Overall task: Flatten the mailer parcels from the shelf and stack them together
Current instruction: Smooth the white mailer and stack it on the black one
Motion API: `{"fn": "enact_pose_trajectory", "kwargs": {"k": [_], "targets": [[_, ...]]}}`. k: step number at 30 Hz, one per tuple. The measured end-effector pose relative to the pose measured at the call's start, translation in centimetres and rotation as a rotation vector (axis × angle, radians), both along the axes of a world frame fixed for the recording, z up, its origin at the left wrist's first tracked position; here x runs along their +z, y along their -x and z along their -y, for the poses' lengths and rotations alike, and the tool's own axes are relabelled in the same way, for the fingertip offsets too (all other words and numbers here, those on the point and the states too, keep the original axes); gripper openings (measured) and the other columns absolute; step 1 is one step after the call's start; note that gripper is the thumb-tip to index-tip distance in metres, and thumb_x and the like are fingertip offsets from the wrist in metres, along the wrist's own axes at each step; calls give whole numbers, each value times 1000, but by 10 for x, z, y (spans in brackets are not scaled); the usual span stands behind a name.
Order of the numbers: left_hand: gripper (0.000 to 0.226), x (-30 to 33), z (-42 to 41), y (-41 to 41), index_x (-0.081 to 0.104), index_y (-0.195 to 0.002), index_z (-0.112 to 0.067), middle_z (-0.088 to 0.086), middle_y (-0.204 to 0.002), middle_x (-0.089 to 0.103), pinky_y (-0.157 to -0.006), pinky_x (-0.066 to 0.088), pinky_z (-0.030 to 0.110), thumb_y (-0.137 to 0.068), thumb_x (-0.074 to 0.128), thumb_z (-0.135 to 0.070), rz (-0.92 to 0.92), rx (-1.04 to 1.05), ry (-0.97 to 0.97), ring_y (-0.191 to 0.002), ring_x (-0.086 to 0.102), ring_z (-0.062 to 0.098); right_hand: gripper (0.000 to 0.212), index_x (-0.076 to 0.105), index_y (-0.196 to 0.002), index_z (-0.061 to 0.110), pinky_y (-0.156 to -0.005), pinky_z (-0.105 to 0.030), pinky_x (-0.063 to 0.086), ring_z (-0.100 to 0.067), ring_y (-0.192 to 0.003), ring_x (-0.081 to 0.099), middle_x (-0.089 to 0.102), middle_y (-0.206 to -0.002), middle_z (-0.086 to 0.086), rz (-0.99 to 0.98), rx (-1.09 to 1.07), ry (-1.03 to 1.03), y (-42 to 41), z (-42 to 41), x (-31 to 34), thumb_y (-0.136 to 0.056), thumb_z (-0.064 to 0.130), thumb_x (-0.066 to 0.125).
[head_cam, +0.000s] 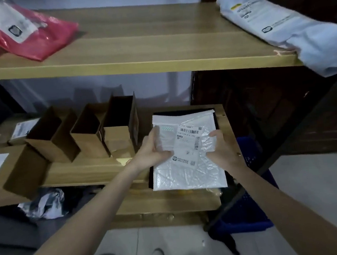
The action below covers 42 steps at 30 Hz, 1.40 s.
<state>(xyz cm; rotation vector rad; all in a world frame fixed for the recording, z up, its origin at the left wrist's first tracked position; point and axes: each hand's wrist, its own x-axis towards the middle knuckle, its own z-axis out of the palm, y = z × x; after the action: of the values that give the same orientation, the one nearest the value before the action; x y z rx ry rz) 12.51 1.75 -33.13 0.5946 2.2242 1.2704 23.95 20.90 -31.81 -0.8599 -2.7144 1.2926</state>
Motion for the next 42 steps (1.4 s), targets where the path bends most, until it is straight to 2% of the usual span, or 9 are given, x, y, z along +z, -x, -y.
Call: {"fn": "enact_pose_trajectory", "kwargs": {"k": [2, 5, 9, 15, 19, 26, 31, 37, 42], "targets": [[86, -11, -12, 18, 20, -148, -21, 7, -140, 25, -102, 29, 15, -80, 71, -15, -74, -10, 72, -135, 29, 20, 52, 35, -126, 18, -48, -11, 34, -19, -85, 51, 37, -123, -8, 12, -1, -12, 21, -6, -13, -83, -7, 46], [79, -27, -32, 37, 22, -148, -18, 12, -150, 8, -86, 26, -1, -82, 65, -7, -132, -14, 126, -141, 18, 25, 60, 35, -135, 17, -68, -20, 46, -31, -115, 46, 23, -140, -10, 6, 3, -58, 48, -16, -33, -82, -9, 45], [74, -50, -50, 47, 23, -144, -24, 14, -154, -7, -108, 35, 35, -83, 61, -9, -202, -73, 270, -142, 17, 39, 57, 34, -139, 10, -106, -38, 32, -35, -131, 25, 21, -143, -17, 122, 15, -196, 66, -26, -57, -85, -2, 46], [60, -92, -47, 43, 3, -151, -24, 1, -159, -13, -119, 10, 42, -100, 31, -38, -528, -276, 533, -147, -8, 22, 58, 24, -146, 18, -110, -46, 29, -33, -140, 10, 6, -156, -13, 200, 115, -448, 59, -37, -87, -92, 12, 45], [53, -108, -42, 41, -6, -150, -29, -11, -158, -16, -117, -4, 38, -102, 13, -40, -594, -301, 624, -145, -16, 9, 56, -1, -150, 22, -114, -47, 24, -12, -146, -6, -12, -158, 9, 253, 266, -517, 47, -44, -101, -101, 23, 25], [55, -94, -45, 40, -3, -151, -29, -7, -158, -18, -118, -4, 43, -101, 14, -41, -571, -329, 689, -145, -16, 10, 55, 0, -151, 22, -119, -44, 13, -9, -146, -4, -9, -159, 9, 310, 323, -483, 48, -49, -88, -101, 33, 20], [65, -63, -34, 26, -22, -143, -35, -7, -155, -22, -117, -5, 45, -93, 11, -59, -736, -322, 613, -144, -17, 13, 62, 6, -151, 19, -116, -29, 10, -13, -147, -3, -4, -160, 2, 90, 331, -453, 40, -40, -57, -99, 37, 36], [66, 4, -15, 7, -7, -150, -25, -5, -159, -14, -119, 0, 42, -98, 28, -46, -899, -266, 580, -146, -12, 13, 63, 7, -150, 26, -118, -44, 16, -15, -147, 3, 0, -160, 4, 46, 365, -568, 23, -19, 1, -96, 51, 29], [70, 55, 10, -18, 2, -151, -28, -5, -160, -6, -120, 8, 43, -90, 15, -59, -987, -237, 499, -147, -5, 12, 60, 15, -149, 26, -118, -42, 14, -15, -146, 8, 9, -159, 2, -46, 429, -598, -2, 5, 56, -97, 51, 30]]}}
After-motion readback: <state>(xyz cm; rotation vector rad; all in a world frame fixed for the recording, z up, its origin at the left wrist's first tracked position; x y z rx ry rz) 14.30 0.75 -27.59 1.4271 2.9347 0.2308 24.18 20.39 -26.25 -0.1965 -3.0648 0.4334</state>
